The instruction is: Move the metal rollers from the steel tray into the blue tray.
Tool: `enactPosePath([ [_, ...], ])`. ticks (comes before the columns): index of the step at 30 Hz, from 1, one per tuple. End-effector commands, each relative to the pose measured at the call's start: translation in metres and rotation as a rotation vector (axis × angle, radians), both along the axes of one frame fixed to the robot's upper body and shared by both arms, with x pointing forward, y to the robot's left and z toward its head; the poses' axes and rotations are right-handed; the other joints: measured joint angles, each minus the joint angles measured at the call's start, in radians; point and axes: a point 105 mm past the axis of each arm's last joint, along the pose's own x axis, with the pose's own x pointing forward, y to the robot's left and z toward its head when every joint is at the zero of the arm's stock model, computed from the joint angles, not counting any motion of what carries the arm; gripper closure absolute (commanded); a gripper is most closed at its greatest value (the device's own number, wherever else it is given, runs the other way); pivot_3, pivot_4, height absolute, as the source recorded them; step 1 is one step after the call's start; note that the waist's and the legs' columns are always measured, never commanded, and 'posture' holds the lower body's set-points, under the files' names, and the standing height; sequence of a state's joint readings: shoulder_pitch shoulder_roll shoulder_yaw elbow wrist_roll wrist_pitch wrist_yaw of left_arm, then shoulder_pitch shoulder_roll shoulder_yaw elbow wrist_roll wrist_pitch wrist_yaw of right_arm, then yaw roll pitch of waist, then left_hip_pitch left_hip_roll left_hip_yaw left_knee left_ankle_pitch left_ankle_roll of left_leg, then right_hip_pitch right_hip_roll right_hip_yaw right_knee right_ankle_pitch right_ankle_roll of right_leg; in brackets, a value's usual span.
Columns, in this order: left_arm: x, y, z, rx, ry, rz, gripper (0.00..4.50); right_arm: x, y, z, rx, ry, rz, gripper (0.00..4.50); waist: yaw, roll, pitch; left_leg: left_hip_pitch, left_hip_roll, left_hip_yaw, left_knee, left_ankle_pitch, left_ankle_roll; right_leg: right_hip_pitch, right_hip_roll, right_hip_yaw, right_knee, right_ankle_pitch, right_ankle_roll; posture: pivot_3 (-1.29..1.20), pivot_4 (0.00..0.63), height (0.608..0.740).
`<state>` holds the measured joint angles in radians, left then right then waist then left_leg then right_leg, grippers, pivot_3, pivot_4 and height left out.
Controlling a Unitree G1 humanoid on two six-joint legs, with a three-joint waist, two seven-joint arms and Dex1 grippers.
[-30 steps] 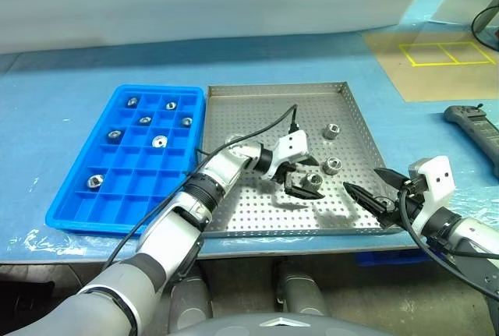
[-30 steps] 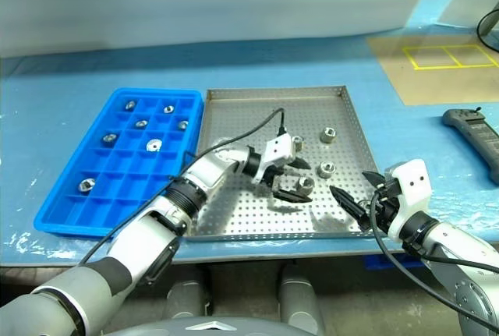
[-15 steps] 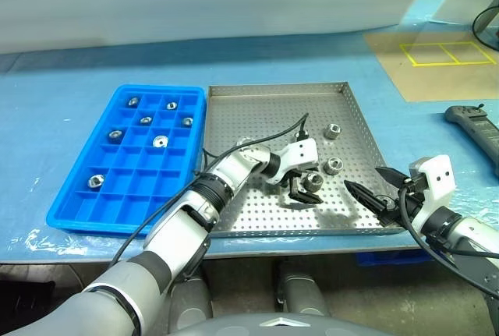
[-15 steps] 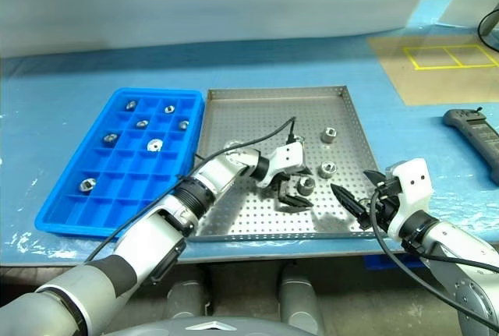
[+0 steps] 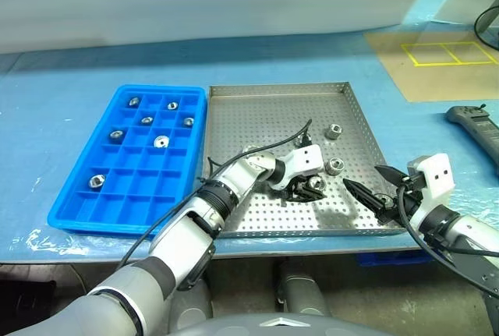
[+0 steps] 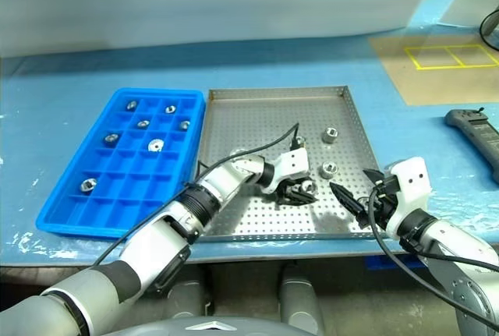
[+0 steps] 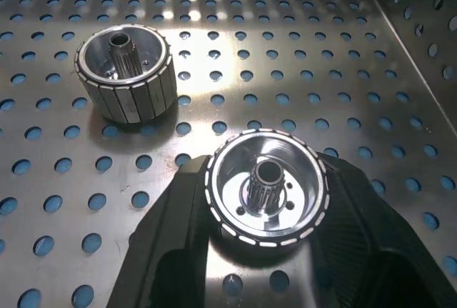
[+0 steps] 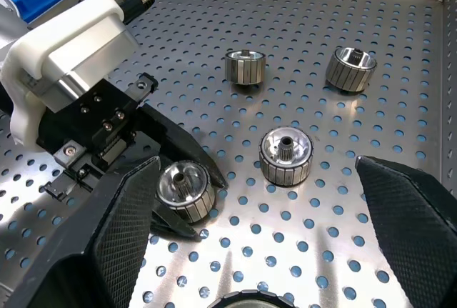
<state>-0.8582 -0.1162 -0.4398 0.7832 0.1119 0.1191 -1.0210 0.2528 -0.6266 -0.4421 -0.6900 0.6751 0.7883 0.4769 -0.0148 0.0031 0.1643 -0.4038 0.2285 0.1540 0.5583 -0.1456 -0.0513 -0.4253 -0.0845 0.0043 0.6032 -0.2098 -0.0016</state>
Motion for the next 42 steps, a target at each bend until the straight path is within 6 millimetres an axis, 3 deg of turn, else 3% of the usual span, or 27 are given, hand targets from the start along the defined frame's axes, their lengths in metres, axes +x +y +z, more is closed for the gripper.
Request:
enactPosePath([
  [1,-0.002,-0.002,0.003,-0.018,-0.011,-0.008,2.77,0.000,0.008,0.015,-0.011,-0.069,0.033,0.00,0.000,0.000,0.000,0.000,-0.002,0.000,0.000,0.000,0.001,0.000,-0.002,0.000,0.000,0.000,0.001,-0.48,0.150,0.740],
  [7,0.003,0.001,0.005,-0.021,-0.017,0.013,2.77,0.002,0.009,0.016,-0.012,-0.074,0.036,0.00,-0.001,0.000,0.000,-0.001,-0.006,0.001,0.002,-0.003,0.005,0.001,-0.006,0.000,-0.001,-0.001,0.004,-0.47,0.150,0.740],
  [13,0.025,0.007,0.033,-0.145,-0.028,0.137,2.77,0.007,0.014,0.017,-0.006,-0.087,0.060,0.00,-0.001,0.000,0.000,-0.002,-0.006,0.001,0.002,-0.003,0.005,0.001,-0.007,0.000,-0.001,-0.001,0.005,-0.45,0.150,0.740],
  [17,0.048,0.026,0.059,-0.277,-0.077,0.305,2.77,0.014,0.021,0.019,0.006,-0.104,0.086,0.00,0.000,0.000,0.000,-0.002,-0.006,0.001,0.002,-0.003,0.005,0.001,-0.007,0.000,-0.001,-0.001,0.005,-0.41,0.150,0.740],
  [22,0.058,0.049,0.081,-0.394,-0.085,0.469,2.77,0.025,0.029,0.020,0.017,-0.113,0.135,0.00,0.002,0.000,0.000,-0.002,-0.006,0.001,0.002,-0.003,0.006,0.001,-0.007,-0.001,-0.001,-0.001,0.004,-0.36,0.150,0.740],
  [27,0.066,0.083,0.077,-0.351,-0.181,0.701,2.77,0.034,0.038,0.016,0.032,-0.101,0.193,0.00,0.004,0.000,0.000,-0.004,-0.005,0.001,0.002,-0.004,0.006,0.001,-0.007,-0.002,-0.002,-0.001,0.005,-0.28,0.150,0.740],
  [34,0.083,0.162,0.100,-0.312,-0.545,1.246,2.77,0.053,0.054,0.013,0.038,-0.095,0.299,0.00,0.010,0.000,0.000,-0.004,-0.005,0.000,0.003,-0.004,0.006,0.001,-0.007,-0.003,-0.001,-0.001,0.005,-0.15,0.150,0.740],
  [42,0.068,0.242,0.111,-0.112,-0.848,1.752,2.77,0.065,0.068,0.008,0.050,-0.078,0.390,0.00,0.041,0.000,0.000,-0.006,-0.005,-0.002,0.003,-0.004,0.006,0.000,-0.007,-0.005,-0.002,-0.001,0.005,-0.05,0.150,0.740],
])
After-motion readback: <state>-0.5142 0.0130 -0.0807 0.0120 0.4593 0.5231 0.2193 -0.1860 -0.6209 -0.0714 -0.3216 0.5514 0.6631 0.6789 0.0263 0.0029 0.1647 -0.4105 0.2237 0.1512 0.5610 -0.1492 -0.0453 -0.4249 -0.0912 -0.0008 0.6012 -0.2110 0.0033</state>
